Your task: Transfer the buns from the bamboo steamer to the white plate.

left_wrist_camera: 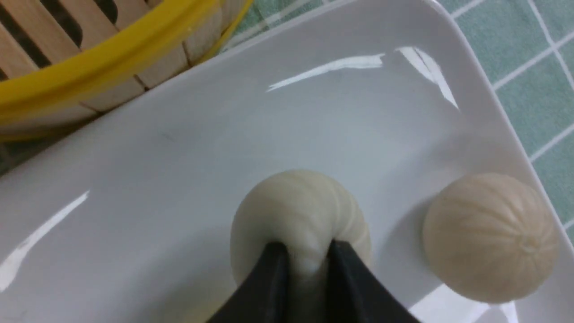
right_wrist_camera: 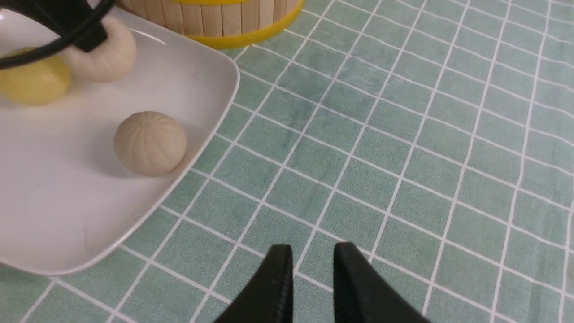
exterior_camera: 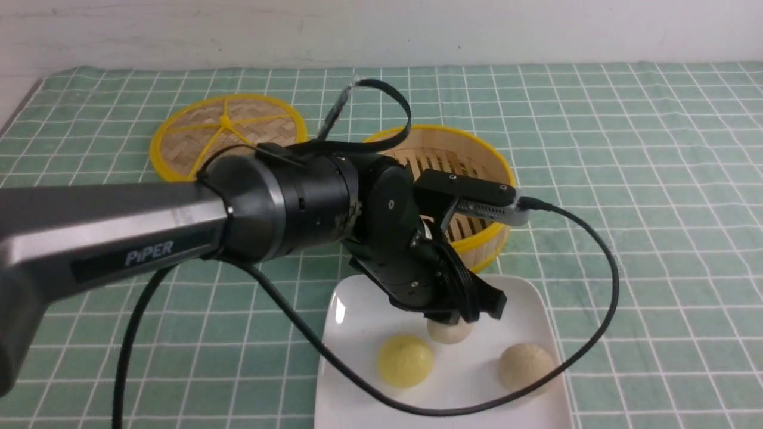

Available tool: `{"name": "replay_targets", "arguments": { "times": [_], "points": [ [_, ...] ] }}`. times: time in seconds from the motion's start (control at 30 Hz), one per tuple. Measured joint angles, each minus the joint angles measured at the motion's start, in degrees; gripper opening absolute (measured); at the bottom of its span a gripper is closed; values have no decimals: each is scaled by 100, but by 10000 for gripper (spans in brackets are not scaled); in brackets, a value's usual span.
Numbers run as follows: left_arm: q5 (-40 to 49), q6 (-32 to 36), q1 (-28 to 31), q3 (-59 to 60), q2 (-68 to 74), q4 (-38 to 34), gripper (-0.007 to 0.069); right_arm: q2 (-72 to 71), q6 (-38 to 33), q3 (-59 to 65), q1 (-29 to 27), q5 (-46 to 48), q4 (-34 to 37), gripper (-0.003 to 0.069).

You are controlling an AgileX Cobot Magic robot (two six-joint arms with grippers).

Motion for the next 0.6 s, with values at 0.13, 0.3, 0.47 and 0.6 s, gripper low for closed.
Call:
{"name": "replay_targets", "arguments": {
  "times": [0.13, 0.3, 0.47, 0.6],
  "points": [
    [-221, -10, 0, 0, 118, -11, 285, 0, 0, 0, 0, 13, 5, 166],
    [-283, -16, 0, 0, -33, -16, 405, 0, 0, 0, 0, 179, 140, 167],
    [-289, -16, 0, 0, -481, 33, 430, 0, 0, -396, 0, 955, 200, 163],
    [-289, -16, 0, 0, -886, 71, 431, 0, 69, -954, 0, 1641, 398, 96]
  ]
}}
